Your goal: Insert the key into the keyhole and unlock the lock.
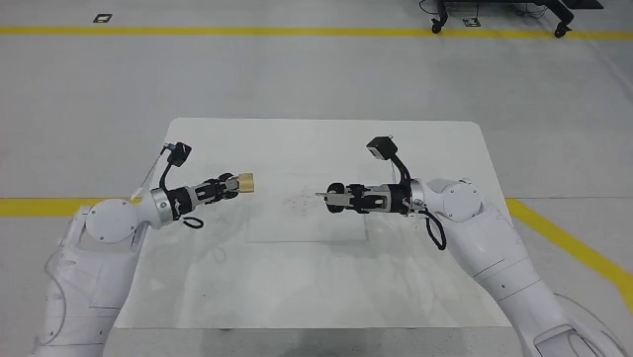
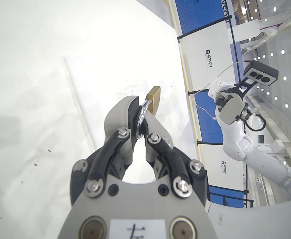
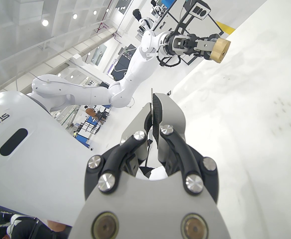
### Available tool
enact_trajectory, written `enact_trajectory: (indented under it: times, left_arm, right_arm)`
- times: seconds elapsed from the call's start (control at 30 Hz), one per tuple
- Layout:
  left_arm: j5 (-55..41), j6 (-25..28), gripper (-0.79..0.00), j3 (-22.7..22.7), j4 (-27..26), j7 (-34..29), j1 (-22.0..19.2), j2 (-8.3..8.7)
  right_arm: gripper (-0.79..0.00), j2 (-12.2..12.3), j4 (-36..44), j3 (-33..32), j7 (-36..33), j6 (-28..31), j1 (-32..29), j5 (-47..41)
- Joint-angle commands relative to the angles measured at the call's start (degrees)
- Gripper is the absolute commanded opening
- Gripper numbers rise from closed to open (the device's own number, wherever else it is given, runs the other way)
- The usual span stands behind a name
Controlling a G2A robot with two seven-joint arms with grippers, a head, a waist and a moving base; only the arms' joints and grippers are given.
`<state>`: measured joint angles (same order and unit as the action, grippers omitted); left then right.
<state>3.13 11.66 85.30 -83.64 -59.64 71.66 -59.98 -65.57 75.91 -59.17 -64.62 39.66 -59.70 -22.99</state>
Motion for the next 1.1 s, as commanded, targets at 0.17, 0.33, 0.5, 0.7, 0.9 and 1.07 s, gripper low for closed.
enact_trajectory:
  times: [0.17,0.33,0.5,0.7,0.9,1.07]
  left_arm:
    - [-16.18,0.75,-0.785,-1.29,5.92,-6.79,-1.55,-0.53]
    - [-34.35,1.68,-0.785,-2.59,15.23,-19.27,-6.29,-1.24]
    - [-39.03,3.08,-0.785,-4.92,18.63,-26.58,-9.77,-1.68]
    - [-38.93,3.66,-0.785,-5.0,18.78,-28.06,-9.95,-1.6]
    - [-30.14,3.07,-0.785,-8.32,19.6,-22.54,-9.41,-1.68]
    - [-30.47,1.91,-0.785,-10.31,17.75,-23.45,-10.29,-1.88]
  right_arm:
    - [-0.785,-0.33,1.02,1.12,2.26,-1.41,-0.11,0.93]
    - [-0.785,-2.5,-0.26,7.11,4.69,-2.96,4.26,-0.78]
    - [-0.785,-5.03,-3.91,12.1,6.6,-4.14,10.08,-3.08]
    - [-0.785,-5.62,-4.7,13.15,7.68,-5.15,11.15,-3.05]
    - [-0.785,-5.62,-4.7,13.15,7.68,-5.15,11.15,-3.05]
    - [-0.785,-6.15,-2.83,13.13,11.59,-6.1,11.35,-3.17]
